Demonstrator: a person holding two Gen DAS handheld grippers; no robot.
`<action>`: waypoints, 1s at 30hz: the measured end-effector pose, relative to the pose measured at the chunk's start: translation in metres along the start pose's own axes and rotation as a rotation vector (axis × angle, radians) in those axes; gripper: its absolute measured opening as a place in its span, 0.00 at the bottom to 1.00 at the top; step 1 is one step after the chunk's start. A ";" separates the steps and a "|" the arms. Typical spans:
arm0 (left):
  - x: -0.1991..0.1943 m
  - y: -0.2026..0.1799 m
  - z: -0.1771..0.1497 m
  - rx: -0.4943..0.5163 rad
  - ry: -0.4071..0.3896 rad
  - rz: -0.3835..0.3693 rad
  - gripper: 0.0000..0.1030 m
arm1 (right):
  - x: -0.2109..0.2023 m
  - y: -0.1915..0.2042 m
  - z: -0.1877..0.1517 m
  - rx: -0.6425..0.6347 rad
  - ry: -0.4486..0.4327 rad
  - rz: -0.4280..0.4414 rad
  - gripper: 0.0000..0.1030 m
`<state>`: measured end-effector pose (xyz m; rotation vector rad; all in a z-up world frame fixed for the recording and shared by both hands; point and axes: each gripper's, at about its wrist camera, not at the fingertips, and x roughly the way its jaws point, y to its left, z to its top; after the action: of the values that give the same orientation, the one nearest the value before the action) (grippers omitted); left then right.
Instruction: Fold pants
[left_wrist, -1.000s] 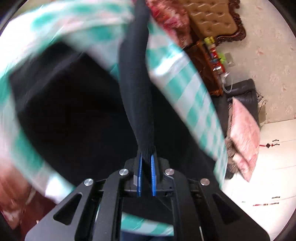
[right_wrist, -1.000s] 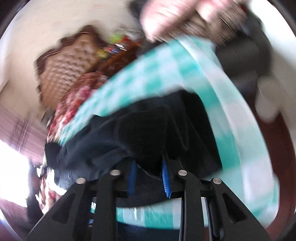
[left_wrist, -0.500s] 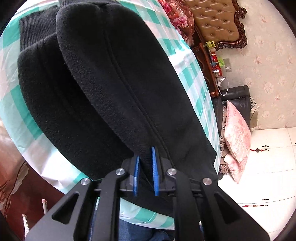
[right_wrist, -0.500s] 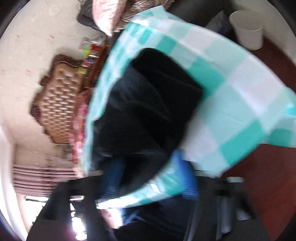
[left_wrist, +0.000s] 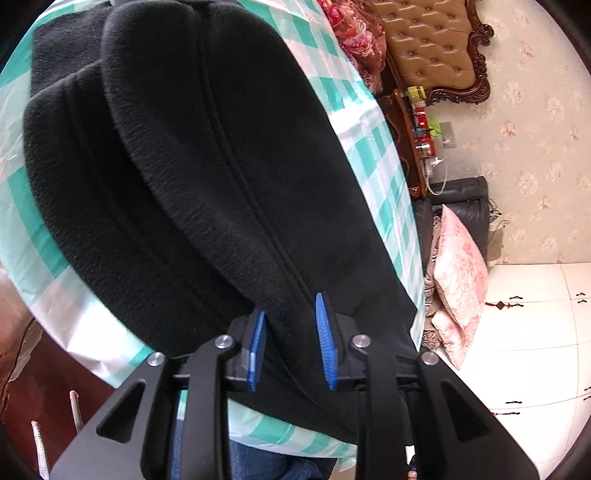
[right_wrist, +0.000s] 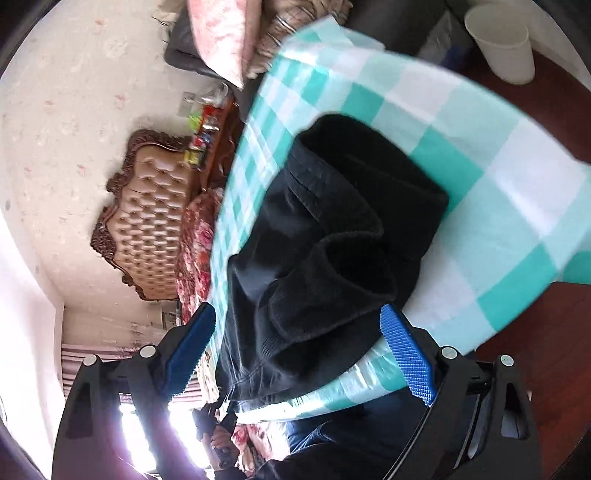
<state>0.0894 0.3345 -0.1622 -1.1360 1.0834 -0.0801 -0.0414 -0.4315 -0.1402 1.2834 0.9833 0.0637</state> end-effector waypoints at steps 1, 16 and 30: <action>0.005 -0.001 0.003 -0.002 0.006 0.007 0.25 | 0.004 0.002 0.005 0.006 -0.002 -0.005 0.83; -0.036 -0.046 0.008 0.104 -0.036 0.040 0.07 | -0.015 0.095 0.032 -0.563 -0.169 -0.244 0.22; -0.037 -0.026 -0.017 0.103 -0.038 0.060 0.07 | -0.029 0.060 0.023 -0.487 -0.159 -0.270 0.18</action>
<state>0.0689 0.3313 -0.1184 -1.0086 1.0673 -0.0661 -0.0162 -0.4448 -0.0756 0.6937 0.9242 -0.0085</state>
